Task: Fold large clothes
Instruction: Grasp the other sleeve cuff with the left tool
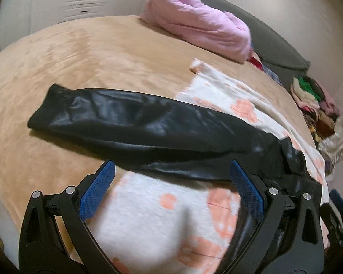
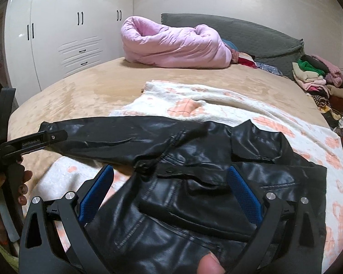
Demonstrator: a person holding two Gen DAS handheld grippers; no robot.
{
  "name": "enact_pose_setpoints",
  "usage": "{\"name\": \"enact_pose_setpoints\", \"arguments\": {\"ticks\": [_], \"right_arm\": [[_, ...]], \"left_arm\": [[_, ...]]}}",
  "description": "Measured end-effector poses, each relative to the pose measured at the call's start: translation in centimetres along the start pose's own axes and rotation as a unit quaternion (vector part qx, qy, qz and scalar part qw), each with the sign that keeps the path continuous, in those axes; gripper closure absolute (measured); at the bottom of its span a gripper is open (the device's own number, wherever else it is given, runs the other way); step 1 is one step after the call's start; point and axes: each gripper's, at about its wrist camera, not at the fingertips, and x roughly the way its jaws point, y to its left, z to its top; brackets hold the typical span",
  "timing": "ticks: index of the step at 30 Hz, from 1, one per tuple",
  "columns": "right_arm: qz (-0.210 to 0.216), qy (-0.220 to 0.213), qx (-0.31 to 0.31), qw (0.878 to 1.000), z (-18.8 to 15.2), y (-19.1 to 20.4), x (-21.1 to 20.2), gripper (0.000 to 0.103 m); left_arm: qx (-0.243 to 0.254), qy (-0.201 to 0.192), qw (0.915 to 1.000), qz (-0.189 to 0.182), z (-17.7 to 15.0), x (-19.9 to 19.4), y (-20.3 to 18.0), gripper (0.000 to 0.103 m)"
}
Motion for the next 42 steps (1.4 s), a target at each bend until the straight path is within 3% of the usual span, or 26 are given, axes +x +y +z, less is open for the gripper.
{"name": "enact_pose_setpoints", "arguments": {"ticks": [18,20,26,31,34,35,37,39,42], "right_arm": [[0.046,0.001,-0.029,0.999,1.3,5.3,3.3,0.004],[0.043,0.009,-0.031,0.999,0.7,5.5,3.8,0.004],[0.04,0.031,-0.016,0.999,-1.1,4.8,4.7,0.004],[0.027,0.032,-0.008,0.999,-1.9,3.6,4.3,0.004],[0.022,0.033,0.002,0.999,-2.2,2.6,3.9,0.004],[0.02,0.032,0.006,0.999,-2.4,2.2,3.7,0.004],[0.014,0.031,0.012,0.999,-2.5,1.5,3.3,0.004],[0.009,0.029,0.019,0.999,-2.7,0.8,2.9,0.004],[-0.001,0.023,0.035,0.999,-2.9,-0.7,2.1,0.004]], "left_arm": [[-0.119,0.019,0.9925,0.025,0.8,2.1,6.6,0.01],[-0.127,0.029,0.9914,0.018,0.8,2.7,7.0,0.01],[-0.144,0.038,0.9876,0.049,1.1,4.8,8.2,0.01],[-0.171,0.018,0.9837,0.053,2.3,5.8,9.0,0.01],[-0.174,0.005,0.9803,0.092,3.0,6.3,9.1,0.036],[-0.175,0.004,0.9796,0.1,3.3,6.5,9.1,0.053],[-0.178,0.001,0.979,0.1,3.7,7.0,9.2,0.067],[-0.183,-0.008,0.9796,0.082,3.8,6.8,9.2,0.088],[-0.179,-0.042,0.9815,0.053,4.1,5.3,8.7,0.097]]}}
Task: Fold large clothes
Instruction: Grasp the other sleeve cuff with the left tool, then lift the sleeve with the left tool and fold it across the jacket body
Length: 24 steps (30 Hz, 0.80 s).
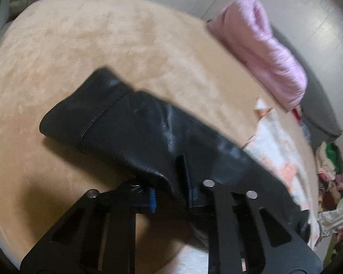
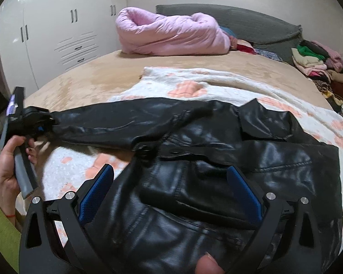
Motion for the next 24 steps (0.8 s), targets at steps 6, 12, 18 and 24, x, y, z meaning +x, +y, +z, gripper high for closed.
{"name": "enact_pose_setpoints", "arguments": {"ticks": [6,12,18,24], "right_arm": [[-0.019,-0.012,0.013,1.0,-0.8,-2.6,-1.7,0.004],[-0.05,-0.014,0.036,0.998,-2.3,-6.2,-3.5,0.004],[-0.08,-0.013,0.052,0.995,-4.0,-9.6,-5.4,0.004],[-0.125,-0.006,0.08,0.989,-6.5,-13.9,-7.8,0.004]], "left_arm": [[-0.001,-0.048,0.9954,-0.083,0.4,-4.7,-1.6,0.102],[0.059,-0.102,0.9831,-0.14,-1.1,-9.6,-6.7,0.103],[0.134,-0.09,0.9584,-0.235,-4.2,-13.4,-12.4,0.103],[0.232,-0.061,0.921,-0.307,-9.6,-15.9,-18.1,0.103]]}}
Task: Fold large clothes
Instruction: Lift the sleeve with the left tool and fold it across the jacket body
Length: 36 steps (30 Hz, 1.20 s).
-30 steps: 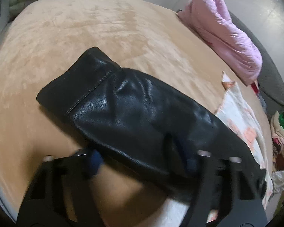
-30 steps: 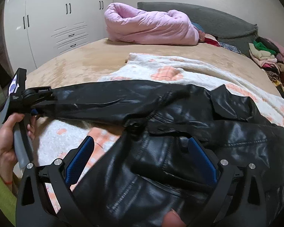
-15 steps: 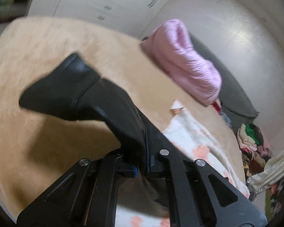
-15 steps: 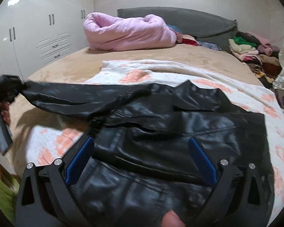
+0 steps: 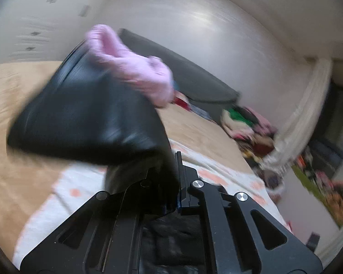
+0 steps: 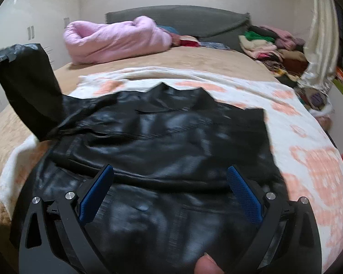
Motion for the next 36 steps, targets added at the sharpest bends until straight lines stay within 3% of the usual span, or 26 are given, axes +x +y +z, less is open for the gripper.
{"name": "enact_pose_setpoints", "arguments": {"ticks": [4,8,12,17,22,27,30,34,36], "right_arm": [[-0.025,0.001,0.026,0.999,-0.7,-3.2,-0.6,0.004],[-0.044,-0.002,0.058,0.997,-1.2,-6.1,-1.2,0.004],[-0.061,-0.008,0.092,0.994,-1.5,-8.6,-1.8,0.004],[-0.08,-0.014,0.122,0.989,-1.7,-11.0,-2.4,0.004],[-0.089,-0.014,0.143,0.986,-2.1,-12.4,-2.6,0.004],[-0.092,-0.014,0.157,0.983,-2.4,-13.3,-2.6,0.004],[-0.094,-0.014,0.163,0.982,-2.6,-13.6,-2.6,0.004],[-0.095,-0.013,0.169,0.981,-2.8,-14.1,-2.5,0.004],[-0.095,-0.013,0.172,0.98,-2.8,-14.2,-2.6,0.004]], "left_arm": [[0.062,0.033,0.9959,-0.058,-2.4,1.3,-4.6,0.103],[0.122,0.067,0.9866,-0.086,-5.4,2.8,-8.0,0.103],[0.194,0.111,0.9693,-0.102,-9.3,5.8,-10.5,0.103],[0.238,0.172,0.948,-0.123,-12.9,8.5,-11.9,0.103],[0.292,0.227,0.9206,-0.126,-17.7,10.3,-12.9,0.102],[0.395,0.259,0.8756,-0.103,-22.8,11.5,-14.4,0.095],[0.445,0.253,0.8542,-0.089,-24.2,11.0,-15.0,0.092],[0.466,0.25,0.8426,-0.103,-24.5,10.4,-15.2,0.082],[0.461,0.255,0.841,-0.122,-24.4,9.9,-15.2,0.065]]}}
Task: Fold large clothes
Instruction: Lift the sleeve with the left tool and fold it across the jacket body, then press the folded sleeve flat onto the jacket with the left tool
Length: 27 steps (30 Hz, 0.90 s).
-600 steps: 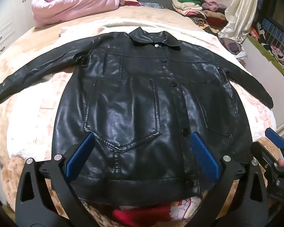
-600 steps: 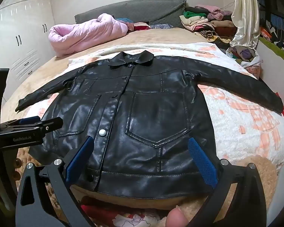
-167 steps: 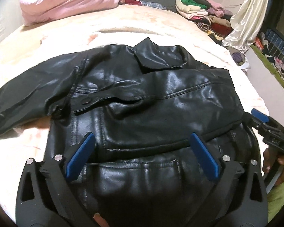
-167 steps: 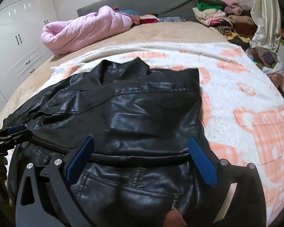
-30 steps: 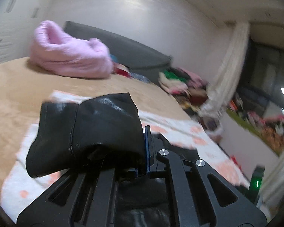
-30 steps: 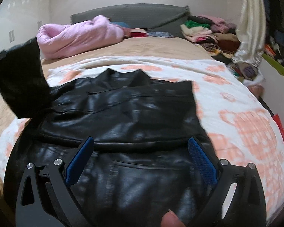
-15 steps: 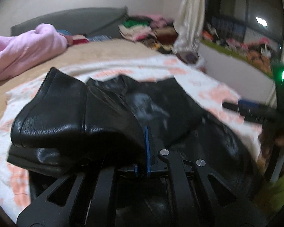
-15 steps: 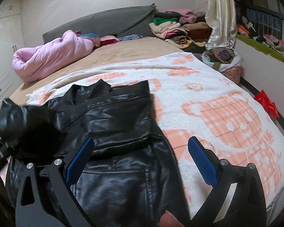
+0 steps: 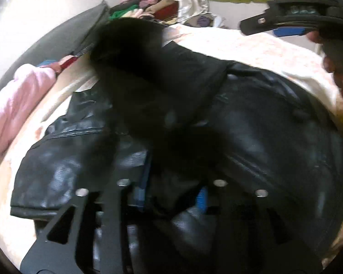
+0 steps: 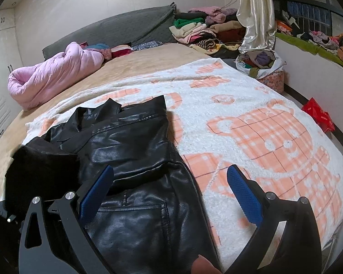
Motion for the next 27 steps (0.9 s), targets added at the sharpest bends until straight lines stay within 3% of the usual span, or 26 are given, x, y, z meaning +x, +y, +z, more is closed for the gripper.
{"name": "enact_pose_setpoints", "arguments": {"ticks": [2,5,7,10,12,15,18,21,24,26,27], "right_arm": [[0.001,0.0,0.002,1.0,0.0,-0.1,0.0,0.004],[0.005,0.001,0.006,1.0,0.0,-0.1,0.0,0.004],[0.017,0.006,0.012,1.0,-0.1,-0.1,0.1,0.004],[0.067,0.024,0.031,0.997,-0.4,0.2,0.4,0.004],[0.112,0.041,0.051,0.992,-0.6,0.7,0.8,0.004],[0.15,0.069,0.053,0.985,-1.0,2.3,1.7,0.004],[0.179,0.1,0.049,0.978,-1.6,4.3,2.9,0.004],[0.177,0.124,0.049,0.975,-2.3,5.9,4.4,0.005],[0.182,0.132,0.064,0.972,-2.5,6.7,5.4,0.028],[0.166,0.122,0.058,0.977,-2.3,7.1,5.5,0.058],[0.17,0.108,0.053,0.978,-2.1,7.2,5.1,0.062]], "left_arm": [[-0.007,-0.012,0.9997,-0.022,0.1,-0.8,0.1,0.052],[-0.018,-0.035,0.9985,-0.038,0.4,-2.3,0.4,0.043],[-0.032,-0.053,0.9967,-0.052,0.5,-3.2,1.1,0.029],[-0.065,-0.077,0.9923,-0.073,1.0,-4.8,2.9,0.025],[-0.083,-0.09,0.9894,-0.079,1.3,-5.5,4.2,0.016],[-0.107,-0.101,0.9885,-0.036,1.7,-6.7,6.8,0.012],[-0.15,-0.093,0.9838,0.03,1.1,-7.4,10.7,0.01],[-0.233,-0.073,0.9685,0.049,0.0,-7.3,15.7,0.01],[-0.308,-0.064,0.9475,0.059,-1.2,-7.3,19.8,0.01],[-0.339,-0.046,0.9368,0.074,-1.6,-7.0,21.8,0.01],[-0.347,-0.041,0.9329,0.087,-1.7,-6.8,22.8,0.01]]}}
